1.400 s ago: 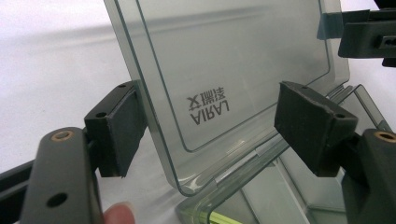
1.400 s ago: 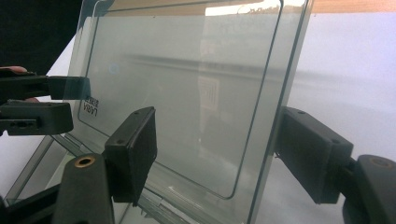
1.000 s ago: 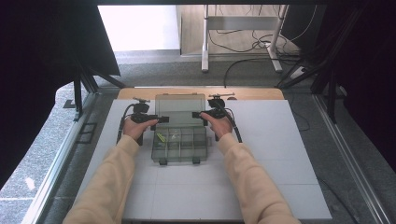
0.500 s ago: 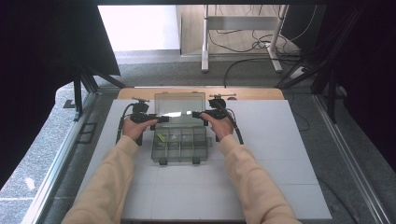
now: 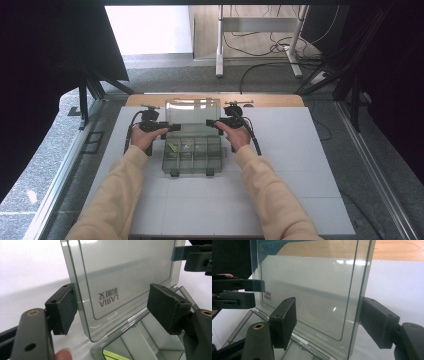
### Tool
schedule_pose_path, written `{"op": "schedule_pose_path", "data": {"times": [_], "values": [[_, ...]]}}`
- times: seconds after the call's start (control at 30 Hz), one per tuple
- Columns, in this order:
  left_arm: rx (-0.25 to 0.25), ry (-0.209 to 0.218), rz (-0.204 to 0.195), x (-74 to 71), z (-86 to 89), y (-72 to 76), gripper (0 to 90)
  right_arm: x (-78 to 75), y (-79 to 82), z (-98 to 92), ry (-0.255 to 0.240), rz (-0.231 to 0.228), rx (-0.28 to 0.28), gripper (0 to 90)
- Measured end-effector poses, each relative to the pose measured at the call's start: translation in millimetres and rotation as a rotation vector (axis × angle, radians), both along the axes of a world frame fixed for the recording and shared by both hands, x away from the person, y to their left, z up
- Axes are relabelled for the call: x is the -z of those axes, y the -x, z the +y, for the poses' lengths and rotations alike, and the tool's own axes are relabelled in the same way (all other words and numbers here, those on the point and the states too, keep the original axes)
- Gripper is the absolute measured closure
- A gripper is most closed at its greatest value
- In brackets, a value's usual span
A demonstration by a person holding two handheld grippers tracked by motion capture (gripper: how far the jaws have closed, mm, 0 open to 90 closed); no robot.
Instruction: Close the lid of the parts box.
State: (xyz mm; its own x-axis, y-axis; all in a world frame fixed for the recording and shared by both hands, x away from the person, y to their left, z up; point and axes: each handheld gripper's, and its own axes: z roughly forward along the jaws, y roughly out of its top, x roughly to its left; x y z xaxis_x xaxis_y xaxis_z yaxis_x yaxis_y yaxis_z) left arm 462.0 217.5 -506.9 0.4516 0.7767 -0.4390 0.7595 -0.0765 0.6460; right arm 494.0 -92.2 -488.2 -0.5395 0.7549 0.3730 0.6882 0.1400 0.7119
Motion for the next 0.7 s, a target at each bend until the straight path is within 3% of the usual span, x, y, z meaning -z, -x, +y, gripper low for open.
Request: {"op": "schedule_pose_path", "data": {"times": [0.7], "values": [[-0.004,0.031,-0.037,-7.7,3.4,2.6,25.6,-4.4,3.0,-1.0,-0.006,-0.026,-0.023,29.8]]}}
